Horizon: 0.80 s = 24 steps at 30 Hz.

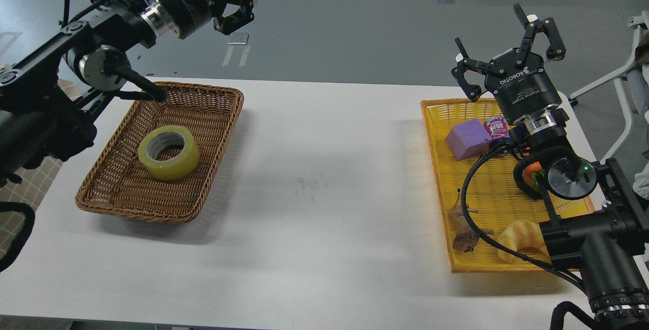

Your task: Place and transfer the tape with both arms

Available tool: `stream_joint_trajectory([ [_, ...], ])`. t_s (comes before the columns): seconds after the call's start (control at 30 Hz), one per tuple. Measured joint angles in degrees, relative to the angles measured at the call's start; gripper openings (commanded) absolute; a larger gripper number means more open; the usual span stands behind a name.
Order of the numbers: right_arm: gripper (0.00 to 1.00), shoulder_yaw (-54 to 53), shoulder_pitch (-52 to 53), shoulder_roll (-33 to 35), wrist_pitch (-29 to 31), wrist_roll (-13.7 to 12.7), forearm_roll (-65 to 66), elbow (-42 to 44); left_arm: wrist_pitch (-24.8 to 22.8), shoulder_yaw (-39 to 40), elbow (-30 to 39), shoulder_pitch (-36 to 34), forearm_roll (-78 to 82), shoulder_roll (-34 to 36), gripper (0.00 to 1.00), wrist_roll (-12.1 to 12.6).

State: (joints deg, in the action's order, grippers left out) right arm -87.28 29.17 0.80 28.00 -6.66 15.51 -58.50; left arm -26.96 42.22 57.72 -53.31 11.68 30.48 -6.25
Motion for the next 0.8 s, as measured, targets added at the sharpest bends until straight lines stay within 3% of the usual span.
stream_joint_trajectory([
  [0.2, 1.00, 0.14, 2.42, 0.16, 0.00, -0.10, 0.19, 0.88, -1.00, 12.28, 1.01, 10.99, -1.02, -6.35, 0.98, 0.26],
  [0.8, 1.00, 5.79, 4.99, -0.73, 0.00, -0.55, 0.31, 2.24, -1.05, 19.97, 4.82, 24.88, -0.98, -10.81, 0.98, 0.06],
])
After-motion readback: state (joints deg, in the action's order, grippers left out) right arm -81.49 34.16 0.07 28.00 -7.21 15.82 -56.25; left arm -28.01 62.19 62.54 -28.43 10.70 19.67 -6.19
